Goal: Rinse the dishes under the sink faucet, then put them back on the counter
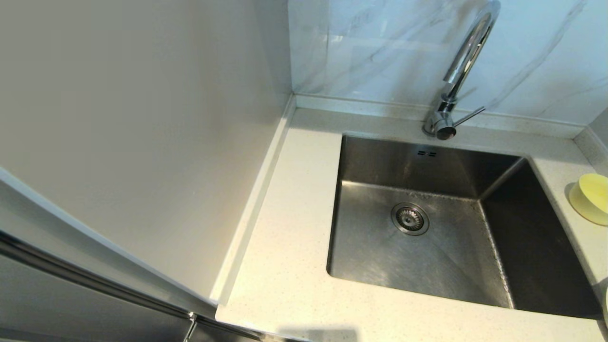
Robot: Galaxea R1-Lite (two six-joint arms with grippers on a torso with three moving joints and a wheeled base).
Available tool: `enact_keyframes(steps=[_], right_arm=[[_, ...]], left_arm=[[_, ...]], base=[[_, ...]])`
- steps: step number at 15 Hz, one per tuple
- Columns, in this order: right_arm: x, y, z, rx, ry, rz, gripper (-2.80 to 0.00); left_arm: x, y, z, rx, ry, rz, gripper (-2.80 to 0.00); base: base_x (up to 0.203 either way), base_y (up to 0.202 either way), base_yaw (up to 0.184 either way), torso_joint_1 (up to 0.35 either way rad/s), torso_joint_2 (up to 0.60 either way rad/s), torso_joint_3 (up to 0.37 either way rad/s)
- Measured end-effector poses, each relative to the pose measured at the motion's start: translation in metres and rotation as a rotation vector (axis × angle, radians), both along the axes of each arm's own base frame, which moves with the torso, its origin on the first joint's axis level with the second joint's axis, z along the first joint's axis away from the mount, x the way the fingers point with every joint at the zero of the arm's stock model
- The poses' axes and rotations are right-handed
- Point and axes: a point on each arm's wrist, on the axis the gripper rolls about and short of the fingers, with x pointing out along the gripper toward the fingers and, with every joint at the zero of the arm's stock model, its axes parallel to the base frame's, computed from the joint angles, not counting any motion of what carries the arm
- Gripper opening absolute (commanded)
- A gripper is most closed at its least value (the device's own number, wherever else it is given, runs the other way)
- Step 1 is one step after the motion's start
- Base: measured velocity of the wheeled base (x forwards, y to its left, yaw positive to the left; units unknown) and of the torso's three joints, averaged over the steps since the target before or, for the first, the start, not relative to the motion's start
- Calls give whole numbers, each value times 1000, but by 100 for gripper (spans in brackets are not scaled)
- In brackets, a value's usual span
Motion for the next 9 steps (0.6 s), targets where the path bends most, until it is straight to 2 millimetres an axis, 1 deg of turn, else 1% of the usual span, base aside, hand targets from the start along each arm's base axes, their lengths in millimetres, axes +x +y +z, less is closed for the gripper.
enact_keyframes(steps=[9], right_arm=[[0,0,0,-1,0,0,-280]], left_arm=[[0,0,0,0,0,-1,-280]], base=[[0,0,0,0,0,0]])
